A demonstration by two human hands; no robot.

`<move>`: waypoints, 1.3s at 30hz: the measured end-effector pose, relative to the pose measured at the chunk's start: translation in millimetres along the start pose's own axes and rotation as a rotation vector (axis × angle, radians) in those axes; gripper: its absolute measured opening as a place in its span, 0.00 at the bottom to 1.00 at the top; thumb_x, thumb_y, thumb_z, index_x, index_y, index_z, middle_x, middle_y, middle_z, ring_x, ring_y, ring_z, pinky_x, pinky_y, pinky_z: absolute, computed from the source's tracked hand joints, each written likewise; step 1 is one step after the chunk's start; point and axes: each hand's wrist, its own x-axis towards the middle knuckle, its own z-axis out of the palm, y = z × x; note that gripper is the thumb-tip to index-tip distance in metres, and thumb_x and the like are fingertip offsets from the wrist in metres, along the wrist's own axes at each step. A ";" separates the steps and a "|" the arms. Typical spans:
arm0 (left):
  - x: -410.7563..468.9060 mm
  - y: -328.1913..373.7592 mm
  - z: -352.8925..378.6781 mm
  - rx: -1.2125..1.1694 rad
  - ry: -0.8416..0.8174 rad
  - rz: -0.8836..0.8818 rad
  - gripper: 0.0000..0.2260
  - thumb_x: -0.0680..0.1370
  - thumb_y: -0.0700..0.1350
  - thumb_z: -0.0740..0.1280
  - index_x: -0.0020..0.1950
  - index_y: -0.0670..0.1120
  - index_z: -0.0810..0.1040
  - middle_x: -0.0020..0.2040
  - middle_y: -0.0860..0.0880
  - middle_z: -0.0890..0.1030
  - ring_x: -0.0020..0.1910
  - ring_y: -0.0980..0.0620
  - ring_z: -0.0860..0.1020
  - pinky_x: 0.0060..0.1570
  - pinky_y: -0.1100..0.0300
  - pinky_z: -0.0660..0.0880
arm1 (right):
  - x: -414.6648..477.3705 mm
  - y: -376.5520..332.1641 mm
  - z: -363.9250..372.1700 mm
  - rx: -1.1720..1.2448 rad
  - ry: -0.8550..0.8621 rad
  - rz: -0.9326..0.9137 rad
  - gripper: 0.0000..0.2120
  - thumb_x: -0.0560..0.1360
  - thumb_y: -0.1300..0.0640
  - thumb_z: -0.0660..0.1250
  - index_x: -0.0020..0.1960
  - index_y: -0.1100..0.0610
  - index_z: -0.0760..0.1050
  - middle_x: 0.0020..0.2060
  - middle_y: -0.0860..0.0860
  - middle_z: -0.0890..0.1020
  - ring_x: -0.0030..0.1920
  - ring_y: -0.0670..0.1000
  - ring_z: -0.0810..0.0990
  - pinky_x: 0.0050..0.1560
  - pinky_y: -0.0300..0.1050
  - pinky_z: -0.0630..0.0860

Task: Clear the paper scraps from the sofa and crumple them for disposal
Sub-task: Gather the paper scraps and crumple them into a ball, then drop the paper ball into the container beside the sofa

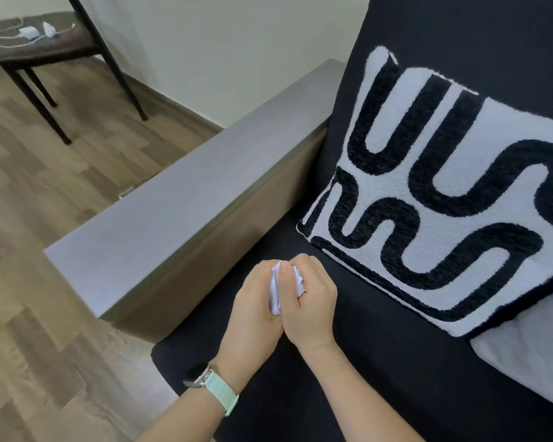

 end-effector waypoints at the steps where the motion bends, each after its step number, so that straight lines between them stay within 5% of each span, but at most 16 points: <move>1: 7.3 9.7 -6.6 -0.002 -0.011 0.003 0.06 0.76 0.30 0.67 0.42 0.39 0.73 0.37 0.42 0.75 0.35 0.61 0.72 0.37 0.71 0.71 | 9.9 -7.9 1.2 0.008 0.004 -0.008 0.17 0.79 0.48 0.57 0.33 0.52 0.62 0.28 0.43 0.65 0.30 0.46 0.65 0.31 0.36 0.64; 7: 48.5 48.3 -40.6 -0.069 -0.016 -0.003 0.13 0.79 0.30 0.63 0.38 0.44 0.70 0.35 0.52 0.71 0.34 0.66 0.74 0.39 0.71 0.71 | 60.9 -51.0 10.5 0.026 0.043 -0.027 0.22 0.79 0.48 0.57 0.31 0.61 0.67 0.26 0.50 0.70 0.31 0.48 0.68 0.31 0.39 0.66; 10: 66.1 58.5 -60.1 0.021 0.016 0.062 0.06 0.79 0.35 0.64 0.48 0.46 0.74 0.44 0.57 0.74 0.41 0.69 0.74 0.48 0.70 0.70 | 82.1 -72.4 19.0 0.019 0.054 -0.046 0.22 0.79 0.48 0.57 0.32 0.61 0.66 0.27 0.49 0.69 0.31 0.49 0.68 0.31 0.41 0.67; 13: 77.8 70.6 -82.3 0.104 0.051 0.148 0.10 0.78 0.39 0.65 0.59 0.45 0.76 0.46 0.61 0.74 0.43 0.66 0.74 0.46 0.78 0.68 | 96.6 -89.7 29.5 0.010 0.065 -0.058 0.22 0.79 0.48 0.57 0.32 0.61 0.66 0.27 0.49 0.70 0.31 0.49 0.69 0.31 0.41 0.67; 19: 90.3 80.4 -133.7 0.122 0.073 0.124 0.08 0.78 0.40 0.64 0.57 0.46 0.76 0.43 0.62 0.74 0.42 0.68 0.74 0.45 0.77 0.69 | 111.4 -131.0 59.2 0.006 0.039 -0.072 0.20 0.79 0.47 0.58 0.32 0.56 0.64 0.27 0.46 0.68 0.30 0.48 0.69 0.31 0.42 0.68; 21: 93.2 77.5 -146.1 0.149 0.043 0.079 0.05 0.80 0.37 0.63 0.51 0.47 0.74 0.43 0.62 0.73 0.41 0.70 0.75 0.48 0.75 0.71 | 113.3 -143.4 68.6 -0.005 0.024 -0.068 0.17 0.79 0.47 0.57 0.34 0.51 0.63 0.28 0.41 0.66 0.30 0.45 0.68 0.32 0.36 0.66; 24: 98.9 76.6 -176.2 0.160 -0.034 0.035 0.13 0.81 0.28 0.57 0.40 0.43 0.69 0.40 0.52 0.69 0.37 0.77 0.74 0.51 0.74 0.71 | 117.9 -167.0 90.6 -0.022 -0.011 -0.077 0.15 0.79 0.44 0.56 0.35 0.48 0.63 0.29 0.39 0.66 0.31 0.41 0.68 0.34 0.32 0.66; 28: 105.5 93.4 -220.5 0.031 0.116 0.092 0.06 0.77 0.27 0.64 0.41 0.33 0.74 0.36 0.39 0.73 0.39 0.63 0.74 0.39 0.74 0.70 | 130.5 -200.4 123.9 -0.012 -0.060 -0.110 0.20 0.79 0.44 0.55 0.33 0.55 0.68 0.28 0.45 0.72 0.30 0.46 0.72 0.30 0.44 0.72; 31: 114.0 93.8 -258.1 0.058 0.202 0.144 0.06 0.76 0.34 0.68 0.43 0.45 0.75 0.38 0.47 0.78 0.39 0.57 0.75 0.37 0.71 0.70 | 143.8 -224.7 152.0 -0.002 -0.081 -0.129 0.22 0.79 0.45 0.55 0.33 0.60 0.69 0.27 0.49 0.73 0.30 0.51 0.73 0.29 0.52 0.72; 39: 150.7 82.4 -317.0 0.017 0.199 0.105 0.10 0.75 0.37 0.70 0.43 0.53 0.75 0.41 0.52 0.79 0.37 0.61 0.76 0.37 0.71 0.71 | 174.4 -251.2 214.1 0.038 -0.053 -0.108 0.17 0.77 0.47 0.56 0.33 0.51 0.60 0.26 0.40 0.63 0.30 0.45 0.65 0.30 0.44 0.65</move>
